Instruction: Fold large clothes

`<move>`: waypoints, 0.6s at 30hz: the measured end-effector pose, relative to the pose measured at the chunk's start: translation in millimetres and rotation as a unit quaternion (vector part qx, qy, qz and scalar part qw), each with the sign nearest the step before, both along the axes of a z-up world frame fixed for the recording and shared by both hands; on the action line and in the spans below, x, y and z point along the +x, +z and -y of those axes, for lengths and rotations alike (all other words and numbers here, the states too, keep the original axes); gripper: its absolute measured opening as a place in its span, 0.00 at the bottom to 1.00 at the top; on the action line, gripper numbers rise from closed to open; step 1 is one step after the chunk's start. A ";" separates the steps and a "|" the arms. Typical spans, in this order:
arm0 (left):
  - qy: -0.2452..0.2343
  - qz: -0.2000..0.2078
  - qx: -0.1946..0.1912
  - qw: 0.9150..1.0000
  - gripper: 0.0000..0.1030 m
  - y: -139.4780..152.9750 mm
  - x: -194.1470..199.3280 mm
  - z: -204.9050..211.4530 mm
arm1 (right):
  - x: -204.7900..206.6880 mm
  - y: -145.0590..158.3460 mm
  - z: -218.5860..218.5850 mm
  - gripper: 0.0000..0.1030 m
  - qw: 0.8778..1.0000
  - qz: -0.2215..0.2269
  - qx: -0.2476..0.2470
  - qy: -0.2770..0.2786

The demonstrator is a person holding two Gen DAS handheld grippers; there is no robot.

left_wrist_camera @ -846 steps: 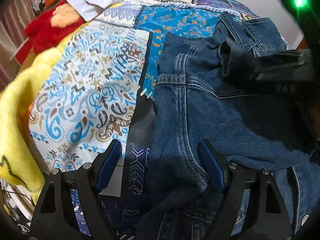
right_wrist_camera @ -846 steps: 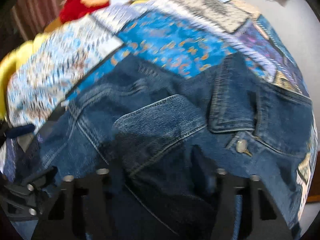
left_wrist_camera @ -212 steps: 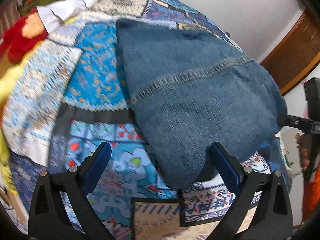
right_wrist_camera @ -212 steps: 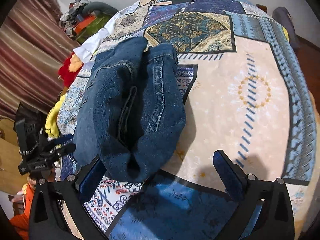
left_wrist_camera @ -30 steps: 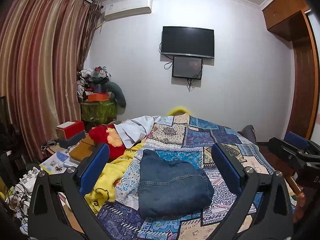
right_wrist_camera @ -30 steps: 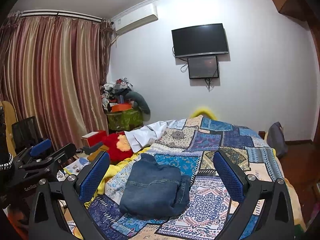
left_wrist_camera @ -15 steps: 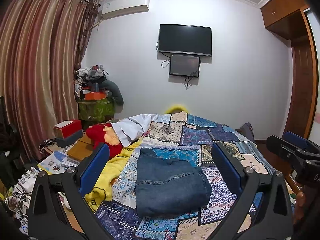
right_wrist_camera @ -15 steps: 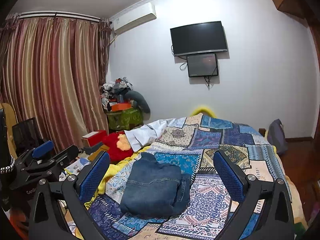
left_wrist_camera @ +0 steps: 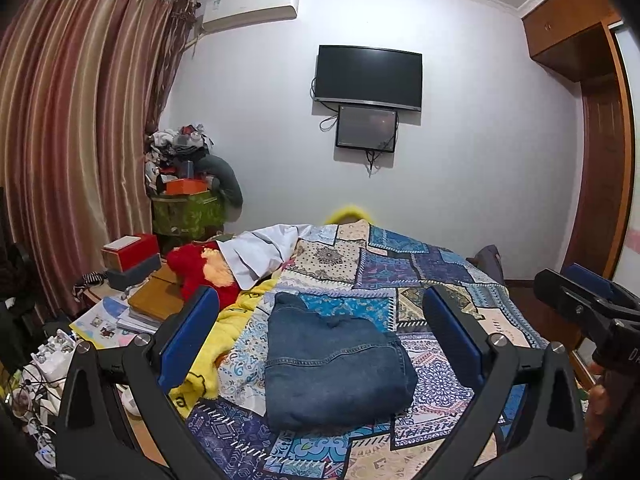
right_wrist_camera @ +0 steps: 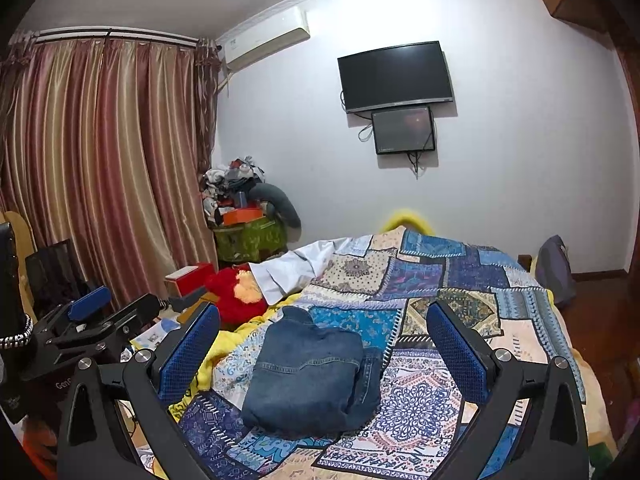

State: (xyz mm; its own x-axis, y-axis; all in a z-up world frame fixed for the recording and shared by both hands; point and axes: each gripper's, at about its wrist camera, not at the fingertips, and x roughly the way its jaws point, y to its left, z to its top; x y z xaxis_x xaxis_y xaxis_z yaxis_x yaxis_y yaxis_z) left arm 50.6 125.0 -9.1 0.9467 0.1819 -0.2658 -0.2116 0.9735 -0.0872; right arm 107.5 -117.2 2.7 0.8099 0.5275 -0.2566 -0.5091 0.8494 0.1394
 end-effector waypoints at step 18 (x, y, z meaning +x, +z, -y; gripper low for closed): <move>-0.014 0.008 0.009 1.000 1.00 3.6 -2.8 8.6 | 1.0 -1.0 0.8 1.00 1.000 0.001 0.003 -0.002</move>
